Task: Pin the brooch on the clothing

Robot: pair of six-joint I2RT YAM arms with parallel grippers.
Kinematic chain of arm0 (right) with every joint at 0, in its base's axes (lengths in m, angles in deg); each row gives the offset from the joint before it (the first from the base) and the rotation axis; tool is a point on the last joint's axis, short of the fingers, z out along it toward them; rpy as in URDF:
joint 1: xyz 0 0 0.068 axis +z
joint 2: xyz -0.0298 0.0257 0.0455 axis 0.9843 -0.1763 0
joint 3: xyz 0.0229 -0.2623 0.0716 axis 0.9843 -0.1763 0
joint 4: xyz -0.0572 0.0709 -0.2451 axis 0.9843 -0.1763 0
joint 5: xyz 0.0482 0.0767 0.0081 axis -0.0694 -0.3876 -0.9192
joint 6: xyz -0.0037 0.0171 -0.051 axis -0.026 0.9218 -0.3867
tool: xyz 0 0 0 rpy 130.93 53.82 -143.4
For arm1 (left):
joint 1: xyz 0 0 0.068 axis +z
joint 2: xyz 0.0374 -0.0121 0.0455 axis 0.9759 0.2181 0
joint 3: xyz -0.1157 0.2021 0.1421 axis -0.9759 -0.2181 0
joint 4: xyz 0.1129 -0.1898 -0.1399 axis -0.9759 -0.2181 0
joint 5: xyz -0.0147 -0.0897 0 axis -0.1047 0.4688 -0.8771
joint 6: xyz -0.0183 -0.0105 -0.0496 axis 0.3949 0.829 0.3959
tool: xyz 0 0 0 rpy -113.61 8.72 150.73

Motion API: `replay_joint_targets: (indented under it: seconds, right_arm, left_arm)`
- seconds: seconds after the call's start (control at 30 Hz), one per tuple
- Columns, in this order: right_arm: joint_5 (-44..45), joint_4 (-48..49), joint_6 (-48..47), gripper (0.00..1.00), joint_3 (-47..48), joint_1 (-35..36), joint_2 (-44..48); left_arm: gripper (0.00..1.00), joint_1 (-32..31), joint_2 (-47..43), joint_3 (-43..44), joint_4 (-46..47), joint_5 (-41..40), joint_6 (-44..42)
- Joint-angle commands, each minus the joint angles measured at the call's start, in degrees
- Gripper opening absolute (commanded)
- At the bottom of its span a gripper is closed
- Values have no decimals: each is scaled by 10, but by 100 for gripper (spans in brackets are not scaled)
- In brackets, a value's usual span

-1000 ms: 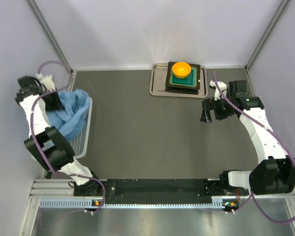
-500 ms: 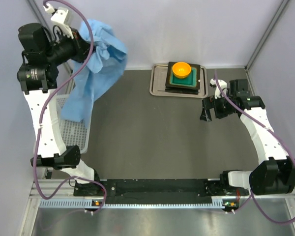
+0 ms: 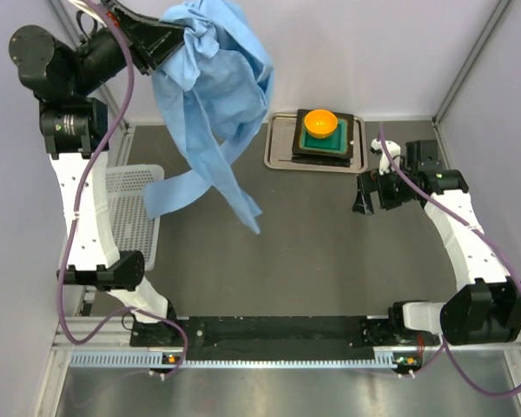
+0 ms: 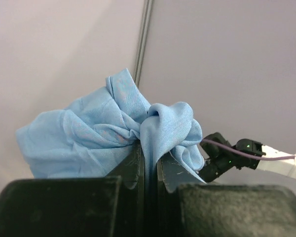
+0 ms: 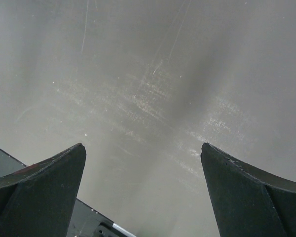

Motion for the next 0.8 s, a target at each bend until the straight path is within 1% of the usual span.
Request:
replay_joint_targets:
  seconds: [0.0, 0.1, 0.13, 0.2, 0.23, 0.3, 0.33, 0.4, 0.43, 0.47, 0.5, 0.53, 0.6, 0.67, 0.7, 0.77]
  right_arm:
    - [-23, 0, 4, 99, 38, -1, -2]
    - [-24, -1, 3, 99, 42, -2, -4]
    - [-27, -2, 3, 99, 40, -1, -4]
    - [-33, -2, 1, 99, 38, -1, -5]
    - [-40, -3, 1, 99, 38, -1, -7]
    - [-42, -3, -1, 99, 37, -2, -7]
    - [-43, -4, -2, 99, 36, -1, -8]
    - [-43, -4, -2, 99, 36, -2, -10]
    - [-46, -4, -2, 99, 37, -1, -12]
    - [-47, -4, -2, 99, 38, -2, -16]
    - [-46, -4, -2, 99, 38, -2, -16]
    - [-44, -5, -2, 99, 38, -2, -17]
    - [-40, -5, -4, 99, 37, -1, -13]
    - [-35, -4, -4, 99, 32, -3, -7]
    - [-39, -5, -1, 99, 31, -5, -2]
    - [-64, -5, 4, 99, 30, -17, 3]
  left_arm:
    - [0, -32, 2, 28, 159, -8, 73]
    - [0, -70, -5, -3, 174, -10, 80]
    - [0, -98, -17, -18, 182, -16, 76]
    - [0, -135, -30, -78, 189, -17, 63]
    - [0, -168, -42, -113, 193, -15, 48]
    - [0, -189, -49, -136, 210, -26, 47]
    - [0, -216, -35, -108, 191, -46, 32]
    - [0, -251, 1, -35, 146, -55, -5]
    - [0, -291, 36, 34, 118, -59, -52]
    - [0, -308, 49, 55, 86, -68, -66]
    - [0, -323, 58, 68, 84, -70, -76]
    - [0, -348, 65, 68, 88, -70, -92]
    - [0, -364, 64, 55, 116, -72, -96]
    - [0, -374, 50, 21, 131, -84, -92]
    - [0, -376, 43, 5, 154, -100, -90]
    - [0, -379, 19, -52, 155, -111, -89]
